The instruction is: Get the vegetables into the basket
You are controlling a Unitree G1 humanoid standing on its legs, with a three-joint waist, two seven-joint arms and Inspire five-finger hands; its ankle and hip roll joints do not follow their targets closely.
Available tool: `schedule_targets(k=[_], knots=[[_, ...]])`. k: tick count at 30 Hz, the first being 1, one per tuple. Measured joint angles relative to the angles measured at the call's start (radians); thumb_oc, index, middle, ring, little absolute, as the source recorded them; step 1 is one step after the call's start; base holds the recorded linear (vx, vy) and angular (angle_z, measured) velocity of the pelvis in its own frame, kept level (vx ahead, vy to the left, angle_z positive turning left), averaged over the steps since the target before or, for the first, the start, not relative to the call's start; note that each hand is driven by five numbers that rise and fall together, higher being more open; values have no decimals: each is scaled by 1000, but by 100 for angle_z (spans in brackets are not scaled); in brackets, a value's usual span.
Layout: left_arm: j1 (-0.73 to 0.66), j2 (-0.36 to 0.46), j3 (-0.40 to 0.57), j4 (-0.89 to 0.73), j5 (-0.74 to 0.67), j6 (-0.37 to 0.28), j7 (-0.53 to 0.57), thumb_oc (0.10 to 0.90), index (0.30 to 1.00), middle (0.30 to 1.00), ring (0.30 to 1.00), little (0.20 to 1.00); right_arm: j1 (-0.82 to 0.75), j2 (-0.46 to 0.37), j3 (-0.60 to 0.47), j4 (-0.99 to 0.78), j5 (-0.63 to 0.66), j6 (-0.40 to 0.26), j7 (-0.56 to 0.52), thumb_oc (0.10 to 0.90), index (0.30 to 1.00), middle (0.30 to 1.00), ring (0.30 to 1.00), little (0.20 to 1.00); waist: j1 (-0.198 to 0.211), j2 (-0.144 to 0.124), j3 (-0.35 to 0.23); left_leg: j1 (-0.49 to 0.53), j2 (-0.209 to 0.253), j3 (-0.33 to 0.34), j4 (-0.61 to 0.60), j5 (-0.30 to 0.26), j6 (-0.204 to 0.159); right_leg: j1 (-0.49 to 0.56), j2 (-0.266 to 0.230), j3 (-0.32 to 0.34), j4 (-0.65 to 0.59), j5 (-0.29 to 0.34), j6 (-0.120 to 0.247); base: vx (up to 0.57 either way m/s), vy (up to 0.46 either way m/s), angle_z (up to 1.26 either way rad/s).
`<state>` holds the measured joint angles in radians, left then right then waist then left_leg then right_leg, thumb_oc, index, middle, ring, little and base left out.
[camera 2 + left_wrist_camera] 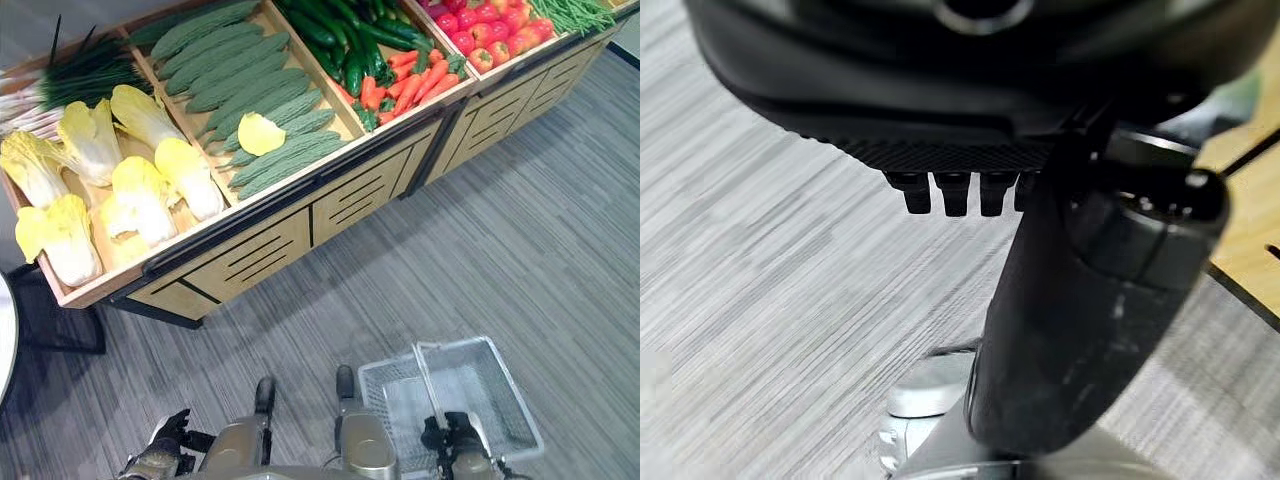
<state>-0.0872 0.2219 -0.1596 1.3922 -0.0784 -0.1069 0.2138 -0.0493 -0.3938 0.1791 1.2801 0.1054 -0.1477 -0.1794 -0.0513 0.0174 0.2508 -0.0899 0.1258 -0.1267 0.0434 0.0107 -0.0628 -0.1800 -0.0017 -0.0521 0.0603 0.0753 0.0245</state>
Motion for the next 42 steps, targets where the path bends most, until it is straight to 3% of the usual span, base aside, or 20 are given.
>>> schedule_targets(k=[2,6,7,9,10,11,12,13,15,16,17,20,22,23,26,28,31,38,42], knots=[[0,6,-10,-18,0,-3,4,900,1000,1000,1000,1000,-18,-12,-6,4,-2,-8,3,400,300,300,300,300,19,-7,2,-10,7,-2,-18,36,-17,-20,9,-15,34,-10,4,61,-206,44],[-7,19,-44,-37,0,-1,3,900,1000,1000,1000,1000,-64,-14,-8,1,-11,-18,3,400,300,300,300,300,38,-6,-1,-24,25,-22,-60,70,-51,-65,6,-54,88,-46,-22,73,-137,27],[-6,12,-46,-43,0,2,4,900,1000,1000,1000,1000,-67,-12,-7,1,-12,-25,7,400,300,300,300,300,37,9,-8,-23,45,-16,-74,52,-49,-79,23,-63,118,-60,-27,86,-110,17],[-3,16,-45,-45,0,4,4,900,1000,1000,1000,1000,-67,-1,-7,1,-12,-32,9,400,300,300,300,300,40,4,-11,-18,51,-11,-93,38,-38,-108,24,-66,176,-88,-31,64,-101,8],[-2,20,-46,-46,0,5,5,900,1000,1000,1000,1000,-64,7,-6,1,-12,-31,10,400,300,300,300,300,42,1,-13,-24,50,-6,-89,27,-25,-120,27,-65,213,-105,-30,13,-77,18],[-2,23,-48,-47,0,6,5,900,1000,1000,1000,1000,-45,16,-6,1,-11,-30,10,400,300,300,300,300,39,-3,-18,-30,47,0,-83,-8,12,-125,23,-64,240,-125,-40,-15,-36,48],[-7,26,-66,-53,0,7,6,900,1000,1000,1000,1000,-22,21,-7,1,-11,-28,11,400,300,300,300,300,32,-5,-25,-48,42,22,-73,-44,43,-122,3,-90,230,-127,-44,-36,-4,90],[-20,31,-84,-52,3,8,9,900,1000,1000,1000,1000,-7,25,-11,11,-10,-27,10,400,300,300,300,300,21,-19,-21,-73,38,56,-13,-52,39,-119,-31,-128,221,-116,-47,-28,34,108],[-24,30,-86,-51,4,10,7,900,1000,1000,1000,1000,8,18,-17,43,-9,-13,5,400,300,300,300,300,4,-28,-21,-92,15,149,51,4,0,-109,-84,-163,217,-119,-56,22,105,90],[-30,31,-89,-48,7,13,9,900,1000,1000,1000,1000,8,18,-17,37,-8,-12,2,400,300,300,300,300,-5,-27,-20,-99,20,192,47,3,-3,-105,-98,-180,214,-121,-58,157,226,93],[-42,43,-106,-33,27,24,15,900,1000,1000,1000,1000,17,25,-29,30,2,0,-9,400,300,300,300,300,-24,-21,-21,-117,46,288,1,12,-24,-85,-113,-210,177,-109,-45,139,183,66],[-2,44,-104,-31,25,26,14,900,1000,1000,1000,1000,17,24,-46,25,11,0,-9,400,300,300,300,300,-7,-12,-21,-68,66,278,-82,23,-19,-53,-102,-186,146,-91,-23,102,125,-13],[18,17,-104,-33,25,26,9,900,1000,1000,1000,1000,20,9,-45,23,11,-9,-12,400,300,300,300,300,-14,23,-28,-53,64,277,-74,38,-8,-41,-89,-169,141,-101,4,149,218,-43],[16,-1,-104,-26,32,26,5,900,1000,1000,1000,1000,19,3,-56,25,11,-4,-16,400,300,300,300,300,-15,37,-20,-40,59,284,-81,74,-22,-46,-95,-143,154,-103,31,157,238,-43],[9,20,-105,-30,58,26,4,900,1000,1000,1000,1000,44,17,-54,28,11,9,-11,400,300,300,300,300,-23,10,-29,-27,-14,318,-101,86,19,-53,-143,-55,140,-84,69,87,148,-13],[6,39,-104,-49,58,19,4,900,1000,1000,1000,1000,62,29,-54,33,11,22,-13,400,300,300,300,300,-19,-3,-33,-20,-51,328,-122,89,42,-52,-168,-37,118,-62,95,80,89,2],[-3,64,-103,-50,58,14,5,900,1000,1000,1000,1000,62,53,-54,38,11,28,-6,400,300,300,300,300,-19,-17,-37,-12,-75,333,-128,90,47,-26,-188,-32,69,-41,119,76,57,-3],[-17,57,-102,-66,53,1,0,900,1000,1000,1000,1000,18,65,-49,22,10,22,0,400,300,300,300,300,-12,-25,-44,3,-64,334,-130,85,52,16,-173,-38,8,-23,127,53,5,-1],[-10,26,-13,-64,-27,0,1,900,1000,1000,1000,1000,23,67,-35,45,10,23,5,400,300,300,300,300,8,-25,-73,6,-40,326,-130,87,44,41,-153,-53,-26,-12,118,57,-44,3]])
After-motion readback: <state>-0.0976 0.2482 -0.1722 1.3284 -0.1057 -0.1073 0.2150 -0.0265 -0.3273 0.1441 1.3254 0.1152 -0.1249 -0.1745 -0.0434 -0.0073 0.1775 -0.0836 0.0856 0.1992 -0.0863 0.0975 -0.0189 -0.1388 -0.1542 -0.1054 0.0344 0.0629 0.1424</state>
